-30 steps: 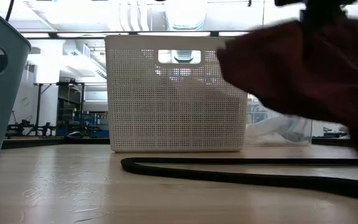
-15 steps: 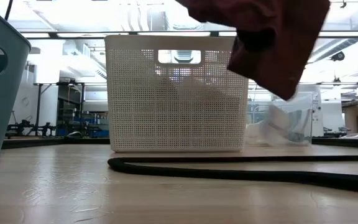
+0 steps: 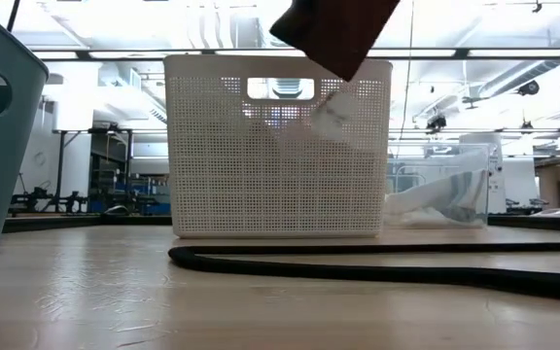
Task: Pick & Place Cloths
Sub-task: Put the red shirt into the green bin
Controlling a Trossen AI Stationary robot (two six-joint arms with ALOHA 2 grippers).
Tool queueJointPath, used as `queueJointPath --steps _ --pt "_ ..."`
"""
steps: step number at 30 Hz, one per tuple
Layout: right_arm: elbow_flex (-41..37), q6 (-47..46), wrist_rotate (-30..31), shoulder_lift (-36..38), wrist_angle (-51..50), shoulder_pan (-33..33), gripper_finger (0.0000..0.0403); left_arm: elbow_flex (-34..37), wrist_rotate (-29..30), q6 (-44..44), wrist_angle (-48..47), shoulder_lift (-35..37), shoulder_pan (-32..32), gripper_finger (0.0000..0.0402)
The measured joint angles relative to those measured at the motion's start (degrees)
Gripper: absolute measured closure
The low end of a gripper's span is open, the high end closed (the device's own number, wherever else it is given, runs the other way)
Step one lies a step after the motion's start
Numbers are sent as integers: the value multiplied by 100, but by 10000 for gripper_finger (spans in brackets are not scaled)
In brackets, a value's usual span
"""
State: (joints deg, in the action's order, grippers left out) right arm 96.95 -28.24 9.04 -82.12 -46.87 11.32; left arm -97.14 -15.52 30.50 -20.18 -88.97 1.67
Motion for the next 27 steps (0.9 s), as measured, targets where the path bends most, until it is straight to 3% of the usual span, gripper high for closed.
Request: queueJointPath --steps 12,22,27 --pt "862 -54 -506 -401 -200 -60 385 52 612 45 -77 35 57 227" --pt "776 -366 -674 -309 -384 8 385 70 814 -400 -401 69 30 227" --pt "888 -441 -612 -249 -194 21 385 96 882 -606 -1082 213 -6 227"
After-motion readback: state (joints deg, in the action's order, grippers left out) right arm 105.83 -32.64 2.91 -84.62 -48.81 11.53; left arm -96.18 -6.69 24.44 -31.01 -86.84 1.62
